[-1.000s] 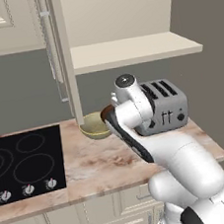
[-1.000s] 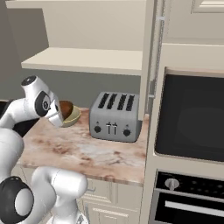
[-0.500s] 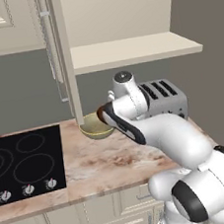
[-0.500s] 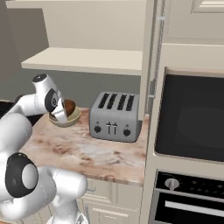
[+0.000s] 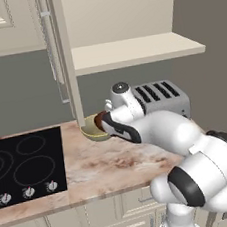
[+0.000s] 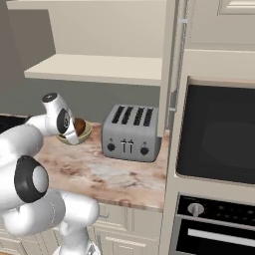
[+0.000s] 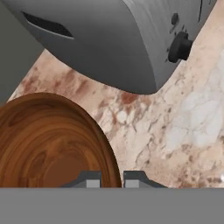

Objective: Pick up the bowls on the counter and stack them on top of one another in the open cabinet. Place the smaller bowl on top of the larger bowl.

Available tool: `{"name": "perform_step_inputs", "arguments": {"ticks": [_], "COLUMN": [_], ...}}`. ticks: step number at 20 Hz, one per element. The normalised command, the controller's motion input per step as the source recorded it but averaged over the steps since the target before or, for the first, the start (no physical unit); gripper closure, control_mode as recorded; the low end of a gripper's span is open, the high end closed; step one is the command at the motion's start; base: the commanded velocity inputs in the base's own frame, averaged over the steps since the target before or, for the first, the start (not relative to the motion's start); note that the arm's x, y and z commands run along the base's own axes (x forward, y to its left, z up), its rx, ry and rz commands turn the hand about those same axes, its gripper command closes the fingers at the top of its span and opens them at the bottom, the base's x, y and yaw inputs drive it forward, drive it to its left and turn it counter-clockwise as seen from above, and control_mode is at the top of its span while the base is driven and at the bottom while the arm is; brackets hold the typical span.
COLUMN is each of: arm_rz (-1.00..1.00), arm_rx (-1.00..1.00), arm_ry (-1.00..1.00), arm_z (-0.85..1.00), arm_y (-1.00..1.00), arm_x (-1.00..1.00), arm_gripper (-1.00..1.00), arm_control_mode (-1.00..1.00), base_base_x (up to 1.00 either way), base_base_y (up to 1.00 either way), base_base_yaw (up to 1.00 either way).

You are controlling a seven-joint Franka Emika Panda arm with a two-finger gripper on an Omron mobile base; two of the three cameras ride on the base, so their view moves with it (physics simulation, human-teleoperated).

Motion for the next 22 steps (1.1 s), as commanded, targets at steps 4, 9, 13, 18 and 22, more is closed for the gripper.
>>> {"name": "perform_step_inputs", "arguments": {"ticks": [4, 9, 13, 18, 22], "arm_rz": [0.0, 0.0, 0.0, 0.0, 0.0], "arm_rx": [0.0, 0.0, 0.0, 0.0, 0.0], "arm_ry": [0.0, 0.0, 0.0, 0.0, 0.0], "arm_z": [-0.03, -0.07, -0.22, -0.35, -0.29], "arm_y": [0.18, 0.07, 0.07, 0.12, 0.05], "arm_x": [0.41, 0.23, 0.01, 0.11, 0.26], "arm_gripper": [1.0, 1.0, 1.0, 1.0, 1.0], "arm_control_mode": [-1.0, -1.0, -1.0, -1.0, -1.0], "base_base_x": [0.0, 0.0, 0.0, 0.0, 0.0], "base_base_y": [0.0, 0.0, 0.0, 0.0, 0.0], "base_base_yaw": [0.0, 0.0, 0.0, 0.0, 0.0]}}
